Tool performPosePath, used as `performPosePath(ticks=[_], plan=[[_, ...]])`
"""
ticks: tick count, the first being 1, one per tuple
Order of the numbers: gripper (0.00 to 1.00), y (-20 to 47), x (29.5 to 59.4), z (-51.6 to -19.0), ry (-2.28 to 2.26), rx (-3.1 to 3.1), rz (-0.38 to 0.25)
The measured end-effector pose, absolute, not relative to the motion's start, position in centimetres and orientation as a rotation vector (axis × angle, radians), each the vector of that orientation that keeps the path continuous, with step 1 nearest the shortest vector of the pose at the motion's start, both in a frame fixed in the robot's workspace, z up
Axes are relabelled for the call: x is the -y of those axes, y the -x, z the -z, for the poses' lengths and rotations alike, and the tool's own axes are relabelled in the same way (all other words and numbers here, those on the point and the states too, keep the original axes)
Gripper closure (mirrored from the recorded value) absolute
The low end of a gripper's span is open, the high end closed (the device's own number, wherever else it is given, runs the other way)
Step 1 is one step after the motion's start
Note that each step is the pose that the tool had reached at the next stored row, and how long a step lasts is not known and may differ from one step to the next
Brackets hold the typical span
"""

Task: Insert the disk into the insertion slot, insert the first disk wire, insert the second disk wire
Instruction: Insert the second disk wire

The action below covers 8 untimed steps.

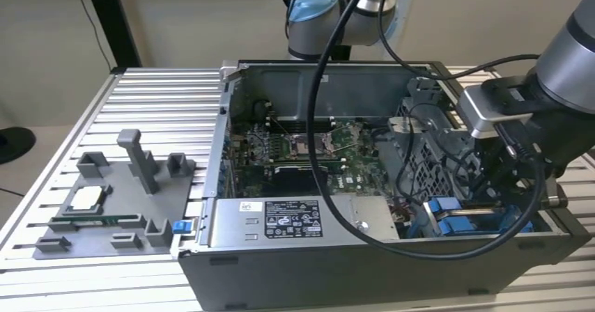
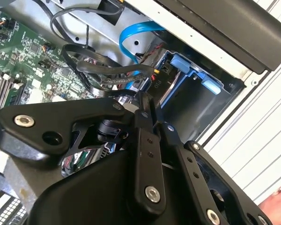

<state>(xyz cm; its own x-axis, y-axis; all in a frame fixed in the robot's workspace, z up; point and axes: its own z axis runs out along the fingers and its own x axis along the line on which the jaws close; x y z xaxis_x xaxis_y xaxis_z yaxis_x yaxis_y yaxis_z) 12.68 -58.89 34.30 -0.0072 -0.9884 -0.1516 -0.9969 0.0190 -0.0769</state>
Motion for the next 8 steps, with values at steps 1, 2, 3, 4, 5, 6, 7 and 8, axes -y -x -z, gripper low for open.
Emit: performPosePath(ticks=[1,2,3,4,5,6,7,8], plan=[[1.00,-12.68,58.89,-34.26,2.092,-2.120,-0.077],[1.00,-12.68,58.89,-34.22,2.092,-2.120,-0.076],[1.00,-12.68,58.89,-34.19,2.093,-2.120,-0.076],[1.00,-12.68,58.89,-34.15,2.093,-2.121,-0.075],[1.00,-12.68,58.89,-34.12,2.094,-2.121,-0.074],[1.00,-12.68,58.89,-34.10,2.094,-2.121,-0.074],[1.00,-12.68,58.89,-34.07,2.094,-2.122,-0.073],[1.00,-12.68,58.88,-34.02,2.094,-2.122,-0.073]])
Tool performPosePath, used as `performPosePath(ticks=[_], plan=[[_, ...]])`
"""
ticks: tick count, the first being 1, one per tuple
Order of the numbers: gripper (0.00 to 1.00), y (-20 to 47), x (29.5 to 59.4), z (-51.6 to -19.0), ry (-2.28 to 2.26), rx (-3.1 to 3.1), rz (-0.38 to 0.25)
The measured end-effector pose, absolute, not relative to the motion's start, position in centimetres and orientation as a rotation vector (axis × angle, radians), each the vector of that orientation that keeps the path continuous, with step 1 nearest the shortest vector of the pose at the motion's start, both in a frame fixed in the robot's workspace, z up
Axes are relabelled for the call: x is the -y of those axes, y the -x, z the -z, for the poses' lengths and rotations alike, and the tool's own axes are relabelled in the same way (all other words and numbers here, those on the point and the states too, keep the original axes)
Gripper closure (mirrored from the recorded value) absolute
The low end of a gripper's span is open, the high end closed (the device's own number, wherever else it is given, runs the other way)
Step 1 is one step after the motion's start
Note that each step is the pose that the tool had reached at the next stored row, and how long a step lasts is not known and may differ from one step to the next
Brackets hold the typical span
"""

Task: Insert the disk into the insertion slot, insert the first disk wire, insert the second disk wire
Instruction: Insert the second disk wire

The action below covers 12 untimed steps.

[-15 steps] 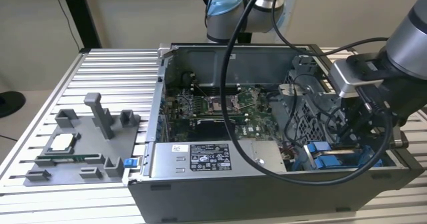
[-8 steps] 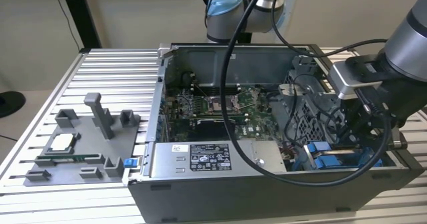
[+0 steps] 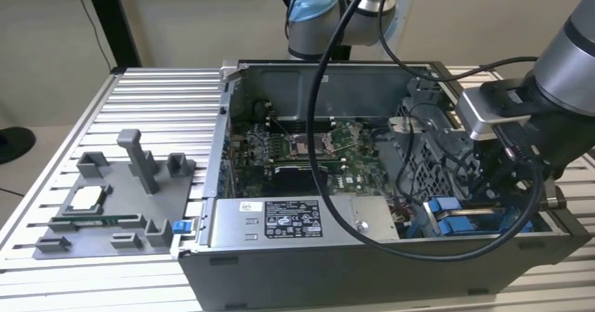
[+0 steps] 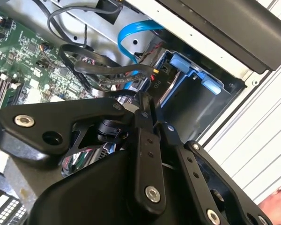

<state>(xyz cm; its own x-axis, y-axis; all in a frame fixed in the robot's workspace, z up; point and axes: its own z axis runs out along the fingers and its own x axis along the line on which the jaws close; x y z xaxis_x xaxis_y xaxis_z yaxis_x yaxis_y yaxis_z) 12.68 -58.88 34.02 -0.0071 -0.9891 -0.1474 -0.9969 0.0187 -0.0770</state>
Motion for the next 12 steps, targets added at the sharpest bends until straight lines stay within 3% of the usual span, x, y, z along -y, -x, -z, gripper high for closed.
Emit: performPosePath(ticks=[12], plan=[[1.00,-12.47,58.88,-33.35,2.093,-2.120,-0.067]])
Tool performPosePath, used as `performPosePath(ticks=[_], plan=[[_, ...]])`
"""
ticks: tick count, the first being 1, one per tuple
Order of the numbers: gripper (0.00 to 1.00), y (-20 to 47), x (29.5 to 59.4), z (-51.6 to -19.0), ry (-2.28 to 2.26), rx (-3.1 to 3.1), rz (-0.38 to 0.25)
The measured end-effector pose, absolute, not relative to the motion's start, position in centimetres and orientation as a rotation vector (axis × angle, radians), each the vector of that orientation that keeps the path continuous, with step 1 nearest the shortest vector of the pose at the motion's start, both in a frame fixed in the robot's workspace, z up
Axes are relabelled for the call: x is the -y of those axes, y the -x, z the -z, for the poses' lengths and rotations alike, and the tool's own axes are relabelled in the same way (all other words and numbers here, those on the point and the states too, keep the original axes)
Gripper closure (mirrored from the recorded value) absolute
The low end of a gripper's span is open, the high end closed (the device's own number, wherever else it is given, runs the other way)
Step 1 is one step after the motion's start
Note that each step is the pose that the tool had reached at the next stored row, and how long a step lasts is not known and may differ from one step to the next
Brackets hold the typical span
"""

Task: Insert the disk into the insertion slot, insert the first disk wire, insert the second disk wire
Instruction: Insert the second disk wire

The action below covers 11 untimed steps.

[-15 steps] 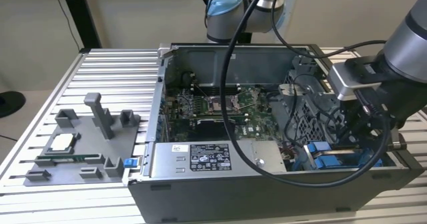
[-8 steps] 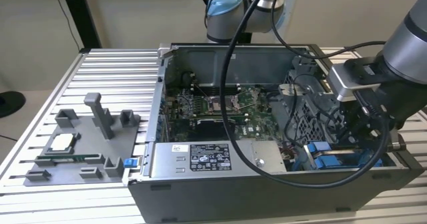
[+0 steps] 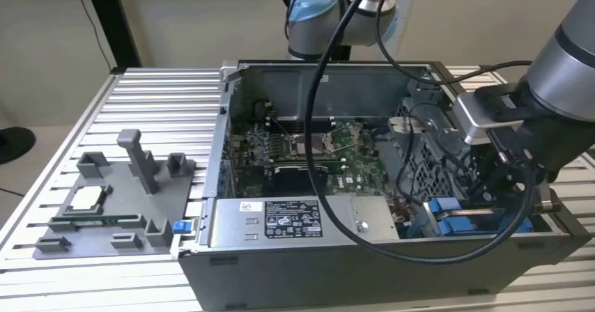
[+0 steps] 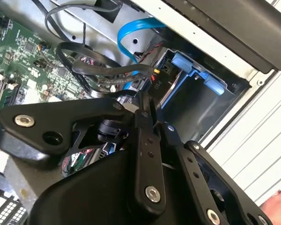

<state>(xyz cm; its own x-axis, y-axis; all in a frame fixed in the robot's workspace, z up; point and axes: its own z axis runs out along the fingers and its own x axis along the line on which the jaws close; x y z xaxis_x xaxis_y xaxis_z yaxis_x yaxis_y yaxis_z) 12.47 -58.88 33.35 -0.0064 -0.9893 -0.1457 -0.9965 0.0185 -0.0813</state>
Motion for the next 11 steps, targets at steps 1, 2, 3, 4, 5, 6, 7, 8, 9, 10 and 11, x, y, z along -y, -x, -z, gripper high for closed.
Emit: performPosePath(ticks=[1,2,3,4,5,6,7,8,9,10,11], plan=[[0.00,-12.5,58.9,-33.3,2.092,-2.119,-0.069],[0.00,-12.5,58.9,-33.3,2.092,-2.119,-0.068],[0.00,-12.5,58.9,-33.4,2.092,-2.118,-0.069],[0.00,-12.5,58.9,-33.8,2.092,-2.119,-0.069],[0.00,-12.5,58.9,-34.3,2.092,-2.120,-0.068],[0.00,-12.5,58.9,-34.7,2.092,-2.121,-0.069],[0.00,-12.5,58.9,-35.2,2.092,-2.121,-0.069],[0.00,-12.5,58.9,-35.7,2.092,-2.121,-0.069],[0.00,-12.5,58.9,-36.1,2.092,-2.121,-0.069],[0.00,-12.5,58.9,-36.5,2.092,-2.121,-0.069],[0.00,-12.5,58.9,-37.0,2.092,-2.121,-0.069]])
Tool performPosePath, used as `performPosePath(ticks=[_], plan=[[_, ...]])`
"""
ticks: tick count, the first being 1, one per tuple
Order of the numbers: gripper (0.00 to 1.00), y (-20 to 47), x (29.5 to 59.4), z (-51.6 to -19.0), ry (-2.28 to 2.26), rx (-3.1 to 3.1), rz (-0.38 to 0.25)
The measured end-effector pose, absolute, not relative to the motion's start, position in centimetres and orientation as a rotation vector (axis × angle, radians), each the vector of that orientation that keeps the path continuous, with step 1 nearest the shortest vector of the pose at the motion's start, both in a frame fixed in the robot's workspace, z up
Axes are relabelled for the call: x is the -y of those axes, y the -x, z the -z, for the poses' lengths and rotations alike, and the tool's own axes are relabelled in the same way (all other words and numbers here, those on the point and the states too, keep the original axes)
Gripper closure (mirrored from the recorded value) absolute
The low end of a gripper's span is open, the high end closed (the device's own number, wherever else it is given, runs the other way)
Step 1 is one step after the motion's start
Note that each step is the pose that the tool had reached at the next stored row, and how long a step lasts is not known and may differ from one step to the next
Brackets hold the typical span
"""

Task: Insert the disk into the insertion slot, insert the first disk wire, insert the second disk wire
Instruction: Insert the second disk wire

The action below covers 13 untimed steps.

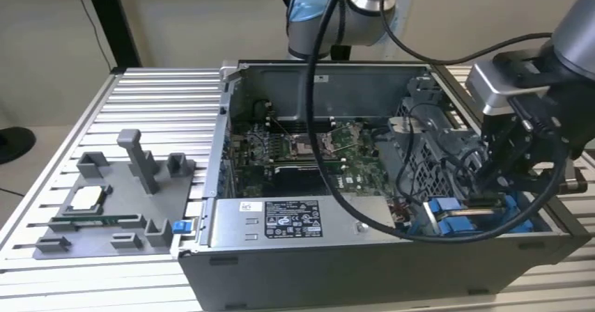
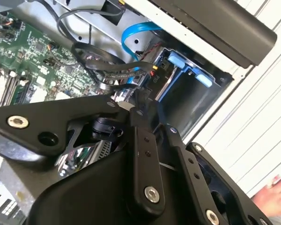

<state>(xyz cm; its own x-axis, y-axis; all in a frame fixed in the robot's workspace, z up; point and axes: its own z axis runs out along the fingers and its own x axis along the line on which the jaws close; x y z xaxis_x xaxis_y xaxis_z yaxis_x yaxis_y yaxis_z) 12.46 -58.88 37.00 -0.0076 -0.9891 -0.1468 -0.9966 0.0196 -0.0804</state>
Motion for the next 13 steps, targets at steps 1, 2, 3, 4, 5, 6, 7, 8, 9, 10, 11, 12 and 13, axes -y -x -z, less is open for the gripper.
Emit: performPosePath(ticks=[1,2,3,4,5,6,7,8,9,10,11,12,13], plan=[[0.00,-12.5,58.9,-37.5,2.092,-2.121,-0.069],[0.00,-12.5,58.9,-37.9,2.092,-2.121,-0.069],[0.00,-12.5,58.9,-38.4,2.092,-2.121,-0.069],[0.00,-12.5,58.9,-38.8,2.092,-2.121,-0.069],[0.00,-12.5,58.9,-39.1,2.092,-2.121,-0.069],[0.00,-12.5,58.9,-39.1,2.092,-2.121,-0.069],[0.00,-12.5,58.9,-39.1,2.092,-2.121,-0.069],[0.00,-12.5,58.9,-39.1,2.092,-2.121,-0.069],[0.00,-12.5,58.9,-39.1,2.092,-2.121,-0.069],[0.00,-12.5,58.9,-39.1,2.092,-2.121,-0.069],[0.00,-12.5,58.9,-39.1,2.092,-2.121,-0.068],[0.00,-12.5,58.9,-39.1,2.092,-2.121,-0.068],[0.00,-12.5,58.9,-39.1,2.092,-2.121,-0.068]])
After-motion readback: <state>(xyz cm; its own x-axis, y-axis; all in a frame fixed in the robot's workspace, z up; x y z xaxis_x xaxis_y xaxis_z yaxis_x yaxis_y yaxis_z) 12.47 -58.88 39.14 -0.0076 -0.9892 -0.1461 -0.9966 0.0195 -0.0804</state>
